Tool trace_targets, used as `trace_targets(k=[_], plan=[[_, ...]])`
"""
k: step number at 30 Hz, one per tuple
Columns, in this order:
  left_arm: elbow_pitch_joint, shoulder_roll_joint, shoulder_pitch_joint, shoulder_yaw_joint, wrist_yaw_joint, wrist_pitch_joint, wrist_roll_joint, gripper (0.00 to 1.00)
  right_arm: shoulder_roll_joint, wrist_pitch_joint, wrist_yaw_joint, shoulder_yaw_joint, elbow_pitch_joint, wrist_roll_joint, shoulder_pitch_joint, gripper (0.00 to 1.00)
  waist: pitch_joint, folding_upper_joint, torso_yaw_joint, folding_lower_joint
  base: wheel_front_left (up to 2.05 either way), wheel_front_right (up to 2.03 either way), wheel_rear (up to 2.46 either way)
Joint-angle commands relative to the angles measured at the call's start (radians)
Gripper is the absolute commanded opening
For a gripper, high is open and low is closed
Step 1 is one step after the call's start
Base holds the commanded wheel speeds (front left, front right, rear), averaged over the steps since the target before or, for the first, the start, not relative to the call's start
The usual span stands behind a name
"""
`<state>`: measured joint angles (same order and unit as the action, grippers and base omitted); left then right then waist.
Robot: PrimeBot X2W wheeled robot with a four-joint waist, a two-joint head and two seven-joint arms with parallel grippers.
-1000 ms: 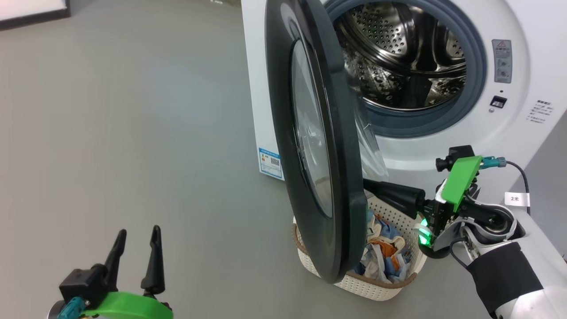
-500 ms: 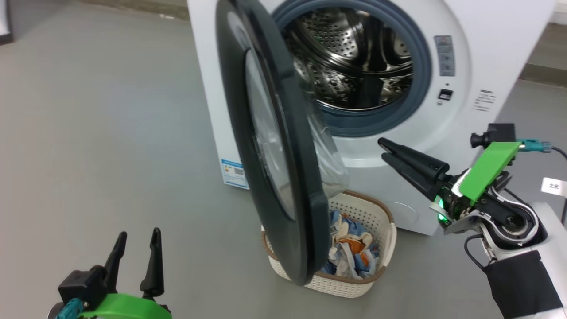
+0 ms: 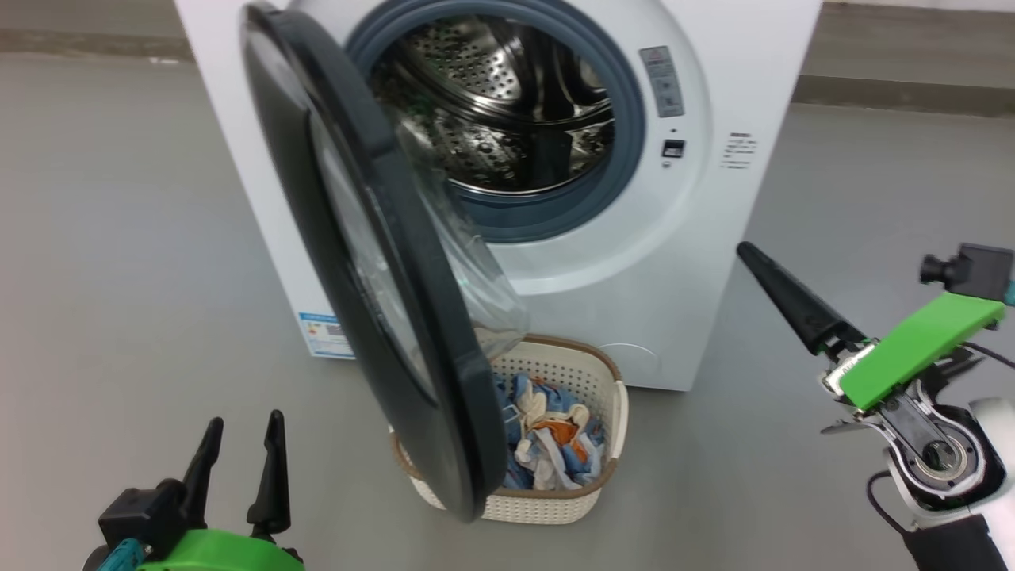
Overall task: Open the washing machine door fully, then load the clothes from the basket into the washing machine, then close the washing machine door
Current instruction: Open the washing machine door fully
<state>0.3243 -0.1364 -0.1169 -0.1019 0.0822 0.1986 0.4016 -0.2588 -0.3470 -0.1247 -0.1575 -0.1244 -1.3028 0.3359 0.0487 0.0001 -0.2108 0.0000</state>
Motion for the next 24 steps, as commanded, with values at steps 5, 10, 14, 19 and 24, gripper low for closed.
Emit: trace_targets(k=[5,10,14,19,24], plan=[[-0.032,-0.013,-0.019,0.032,-0.011,0.020,0.016,1.00,-0.070,0.159,-0.006,-0.030,0.060,0.135,-0.037,1.00,-0.001,-0.0001,0.082,0.0000,0.00,0.00,0.00],[-0.044,-0.015,-0.004,0.043,-0.017,0.035,0.021,1.00,-0.118,0.332,-0.006,-0.057,0.053,0.289,-0.080,1.00,-0.001,-0.0001,0.132,0.0000,0.00,0.00,0.00],[-0.062,-0.013,0.007,0.046,-0.020,0.040,0.026,1.00,-0.117,0.416,-0.006,-0.075,0.048,0.388,-0.111,1.00,-0.003,-0.0001,0.160,0.0000,0.00,0.00,0.00],[-0.078,-0.011,0.007,0.043,-0.026,0.045,0.022,1.00,-0.106,0.483,-0.006,-0.068,0.001,0.492,-0.142,1.00,-0.005,-0.0001,0.179,0.0000,0.00,0.00,0.00],[-0.086,-0.013,0.007,0.038,-0.031,0.047,0.017,1.00,-0.091,0.540,-0.006,-0.057,-0.060,0.596,-0.168,1.00,-0.007,-0.0001,0.186,0.0000,0.00,0.00,0.00]])
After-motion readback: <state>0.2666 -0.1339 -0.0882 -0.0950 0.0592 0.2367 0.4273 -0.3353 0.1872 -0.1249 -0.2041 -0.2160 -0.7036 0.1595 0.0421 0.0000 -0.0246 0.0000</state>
